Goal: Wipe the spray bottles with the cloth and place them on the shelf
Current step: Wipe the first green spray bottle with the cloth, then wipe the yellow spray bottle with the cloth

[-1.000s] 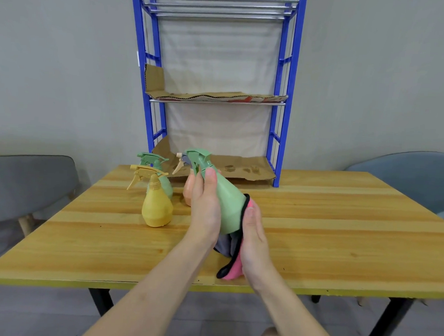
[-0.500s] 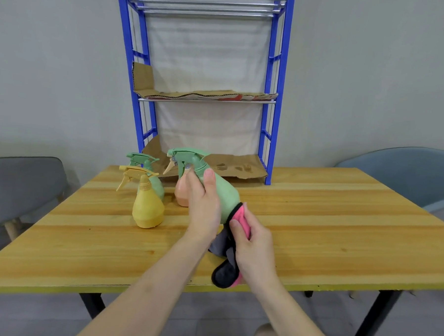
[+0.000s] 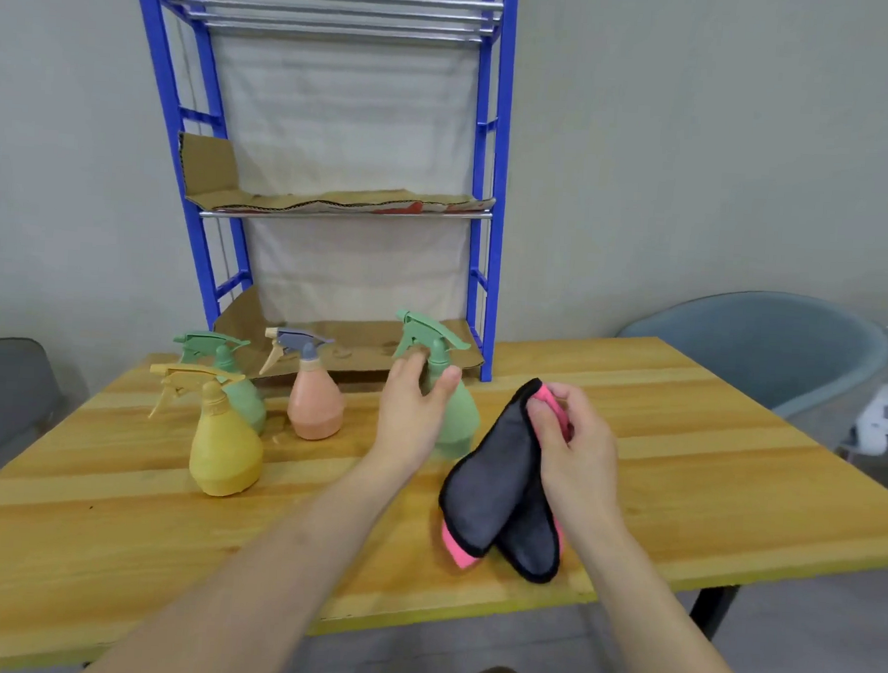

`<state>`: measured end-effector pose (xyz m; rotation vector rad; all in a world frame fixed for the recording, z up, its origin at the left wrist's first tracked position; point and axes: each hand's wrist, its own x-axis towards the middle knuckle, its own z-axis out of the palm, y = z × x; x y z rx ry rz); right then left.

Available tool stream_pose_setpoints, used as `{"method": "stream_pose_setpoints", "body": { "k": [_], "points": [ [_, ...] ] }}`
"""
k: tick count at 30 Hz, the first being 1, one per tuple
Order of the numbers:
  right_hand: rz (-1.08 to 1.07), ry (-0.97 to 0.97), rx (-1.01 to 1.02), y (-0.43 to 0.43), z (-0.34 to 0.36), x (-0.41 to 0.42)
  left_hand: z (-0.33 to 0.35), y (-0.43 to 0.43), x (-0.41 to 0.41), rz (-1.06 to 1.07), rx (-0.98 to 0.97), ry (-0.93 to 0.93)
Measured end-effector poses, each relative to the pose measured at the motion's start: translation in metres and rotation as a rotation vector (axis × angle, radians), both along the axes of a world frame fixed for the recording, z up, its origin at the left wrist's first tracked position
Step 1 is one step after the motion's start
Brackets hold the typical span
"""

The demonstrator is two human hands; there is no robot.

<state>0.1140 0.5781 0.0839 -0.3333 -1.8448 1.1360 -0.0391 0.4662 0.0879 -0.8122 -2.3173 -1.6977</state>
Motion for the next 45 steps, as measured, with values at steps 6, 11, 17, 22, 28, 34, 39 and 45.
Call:
{"method": "stream_pose_setpoints", "body": {
  "k": [6, 11, 17, 22, 28, 34, 39, 45],
  "points": [
    [0.009, 0.015, -0.031, 0.035, -0.004, -0.001, -0.016, 0.048, -0.013, -0.011, -0.035, -0.07],
    [0.038, 0.008, -0.078, 0.052, -0.011, -0.01, -0.042, 0.087, -0.029, 0.013, -0.094, -0.093],
    [0.045, 0.011, -0.125, 0.07, -0.025, -0.022, -0.042, 0.129, -0.058, -0.011, -0.093, -0.062],
    [0.04, 0.016, -0.161, 0.08, -0.032, -0.033, -0.043, 0.157, -0.08, -0.032, -0.12, -0.05],
    [0.056, 0.015, -0.194, 0.072, -0.039, -0.037, -0.05, 0.161, -0.092, -0.036, -0.175, -0.034],
    [0.069, 0.014, -0.179, 0.057, -0.037, -0.031, -0.046, 0.143, -0.073, -0.073, -0.279, -0.022],
    [0.095, -0.025, -0.18, 0.031, -0.038, -0.03, -0.051, 0.061, -0.043, -0.067, -0.428, 0.166],
    [0.191, -0.018, -0.1, -0.023, -0.022, -0.059, -0.038, -0.057, -0.024, 0.147, -0.475, 0.311]
  ]
}}
